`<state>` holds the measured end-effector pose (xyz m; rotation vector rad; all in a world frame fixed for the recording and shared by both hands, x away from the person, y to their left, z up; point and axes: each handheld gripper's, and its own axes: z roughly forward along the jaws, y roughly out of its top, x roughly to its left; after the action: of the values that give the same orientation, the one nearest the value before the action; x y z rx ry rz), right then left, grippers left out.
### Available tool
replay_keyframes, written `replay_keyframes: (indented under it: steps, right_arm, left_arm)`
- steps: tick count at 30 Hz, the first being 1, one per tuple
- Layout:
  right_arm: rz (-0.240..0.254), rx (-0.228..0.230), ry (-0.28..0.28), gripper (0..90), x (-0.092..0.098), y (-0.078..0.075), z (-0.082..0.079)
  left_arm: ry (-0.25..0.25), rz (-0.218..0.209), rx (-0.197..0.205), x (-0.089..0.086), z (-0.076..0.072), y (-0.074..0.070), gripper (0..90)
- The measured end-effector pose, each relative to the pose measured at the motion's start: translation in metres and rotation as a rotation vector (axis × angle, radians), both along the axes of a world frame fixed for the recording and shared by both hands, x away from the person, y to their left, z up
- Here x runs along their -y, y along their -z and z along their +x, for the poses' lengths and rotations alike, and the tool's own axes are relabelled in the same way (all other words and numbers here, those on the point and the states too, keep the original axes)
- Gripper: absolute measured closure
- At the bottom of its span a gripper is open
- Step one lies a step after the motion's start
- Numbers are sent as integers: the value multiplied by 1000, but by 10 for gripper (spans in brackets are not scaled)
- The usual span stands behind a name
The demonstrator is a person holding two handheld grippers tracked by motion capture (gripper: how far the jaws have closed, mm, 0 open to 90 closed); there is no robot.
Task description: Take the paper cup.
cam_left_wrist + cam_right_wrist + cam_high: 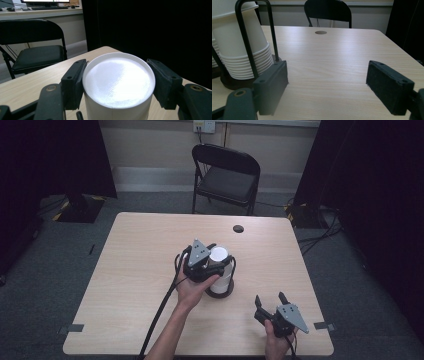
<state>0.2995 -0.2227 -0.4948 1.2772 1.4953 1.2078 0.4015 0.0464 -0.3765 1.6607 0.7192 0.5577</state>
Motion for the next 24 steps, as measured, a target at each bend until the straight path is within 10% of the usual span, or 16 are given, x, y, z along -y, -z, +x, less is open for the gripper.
replay_keyframes:
  steps: [24]
  right_arm:
    - [1, 3, 3, 167, 0, 0, 0]
  left_arm:
    - [-16, -113, 54, -10, -7, -13, 349]
